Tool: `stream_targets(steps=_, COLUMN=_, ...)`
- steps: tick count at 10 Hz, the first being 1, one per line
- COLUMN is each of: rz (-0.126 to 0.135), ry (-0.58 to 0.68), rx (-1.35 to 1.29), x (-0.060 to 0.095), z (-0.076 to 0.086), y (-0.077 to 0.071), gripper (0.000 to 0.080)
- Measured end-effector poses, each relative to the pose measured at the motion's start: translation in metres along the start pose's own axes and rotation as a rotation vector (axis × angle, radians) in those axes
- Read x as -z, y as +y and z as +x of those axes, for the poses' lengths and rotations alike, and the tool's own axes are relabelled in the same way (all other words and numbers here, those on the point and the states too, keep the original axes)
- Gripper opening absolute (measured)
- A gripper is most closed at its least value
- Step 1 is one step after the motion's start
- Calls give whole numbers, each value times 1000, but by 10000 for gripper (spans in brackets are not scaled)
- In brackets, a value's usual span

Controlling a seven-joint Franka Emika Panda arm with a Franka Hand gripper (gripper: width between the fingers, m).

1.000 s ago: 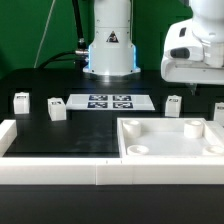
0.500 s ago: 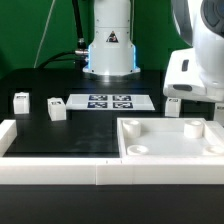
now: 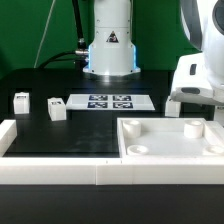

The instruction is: Assemble one leg

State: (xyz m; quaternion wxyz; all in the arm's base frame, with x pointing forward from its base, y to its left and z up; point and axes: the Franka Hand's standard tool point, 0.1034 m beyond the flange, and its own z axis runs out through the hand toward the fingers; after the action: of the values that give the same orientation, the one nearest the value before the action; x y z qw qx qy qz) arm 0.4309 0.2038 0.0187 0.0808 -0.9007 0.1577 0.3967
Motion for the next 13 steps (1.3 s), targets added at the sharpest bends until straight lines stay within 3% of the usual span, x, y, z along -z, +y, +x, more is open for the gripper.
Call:
stream_targets(steps=2, rz=0, ry=-3, rx=-3, x=-1, z=0, y=2, gripper=649)
stream_targets(steps=4, rz=0, ry=-3, rx=-3, x=-1, z=0, y=2, gripper=416)
stream_targets(steps=5, rz=-1, ry=-3, rx=-4, x=-1, z=0, y=2, gripper=416)
stream_targets(steps=6, rz=-1, ry=-4, rx=-3, x=-1, z=0, y=2, gripper=285)
stream_targets(steps=11, rz=-1, ry=-4, rx=-3, x=-1, z=0, y=2, gripper=285)
stream_targets(steps=12, rz=-2, ry=-11, rx=-5, x=2, z=-2, y=4, gripper=285)
stream_targets(steps=13, rz=1, ry=-20, rx=-11, x=19, z=-10, y=11, gripper=287)
